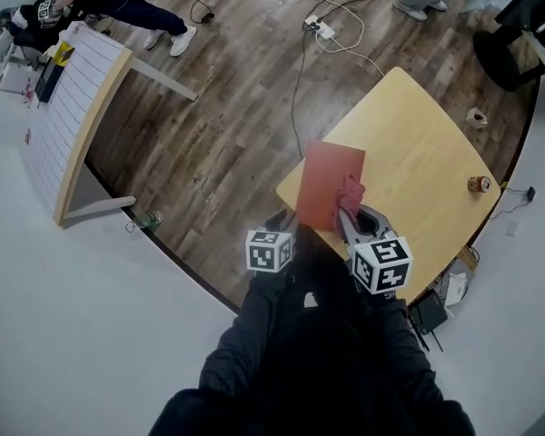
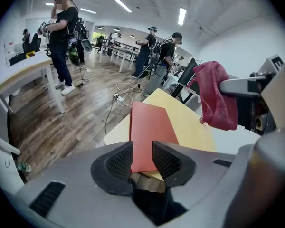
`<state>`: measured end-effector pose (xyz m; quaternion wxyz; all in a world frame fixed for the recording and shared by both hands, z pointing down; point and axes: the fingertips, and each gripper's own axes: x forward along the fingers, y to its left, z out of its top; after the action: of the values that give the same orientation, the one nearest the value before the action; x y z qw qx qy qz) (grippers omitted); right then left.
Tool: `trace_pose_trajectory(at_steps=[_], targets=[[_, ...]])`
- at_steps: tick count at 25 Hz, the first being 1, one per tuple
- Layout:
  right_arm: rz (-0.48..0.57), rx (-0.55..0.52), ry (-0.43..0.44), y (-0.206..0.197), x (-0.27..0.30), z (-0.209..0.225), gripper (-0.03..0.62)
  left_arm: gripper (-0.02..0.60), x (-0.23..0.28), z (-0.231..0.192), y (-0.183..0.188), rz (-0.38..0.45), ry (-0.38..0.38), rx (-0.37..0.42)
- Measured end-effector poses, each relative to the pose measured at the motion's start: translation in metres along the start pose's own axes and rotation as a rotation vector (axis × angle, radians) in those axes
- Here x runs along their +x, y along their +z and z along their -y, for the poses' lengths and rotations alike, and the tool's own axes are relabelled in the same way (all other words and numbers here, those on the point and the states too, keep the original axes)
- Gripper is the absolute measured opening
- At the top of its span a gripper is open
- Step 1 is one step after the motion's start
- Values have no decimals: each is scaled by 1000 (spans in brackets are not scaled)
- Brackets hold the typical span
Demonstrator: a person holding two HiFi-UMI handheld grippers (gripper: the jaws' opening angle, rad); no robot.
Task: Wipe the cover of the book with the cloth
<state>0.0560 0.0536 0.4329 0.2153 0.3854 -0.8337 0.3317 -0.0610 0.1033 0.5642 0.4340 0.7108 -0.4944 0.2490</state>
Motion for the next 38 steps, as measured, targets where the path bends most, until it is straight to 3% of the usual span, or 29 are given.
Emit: trace_pose_trajectory(at_steps=[7,15,27,38], targets=[[-17,72,-66,2,29,16,75,129,37,-10,-26,-122,-59,-24],[-55,117,-93,-6,67,28,75,129,64,-22,-38,-170,-67,-46],[-86,164,-69,-5,116,30,75,101,75,-23,-37,-189,-176,-105],[-66,251,26,15,182,39,75,98,75,-24,-36,-210,-187,-110]])
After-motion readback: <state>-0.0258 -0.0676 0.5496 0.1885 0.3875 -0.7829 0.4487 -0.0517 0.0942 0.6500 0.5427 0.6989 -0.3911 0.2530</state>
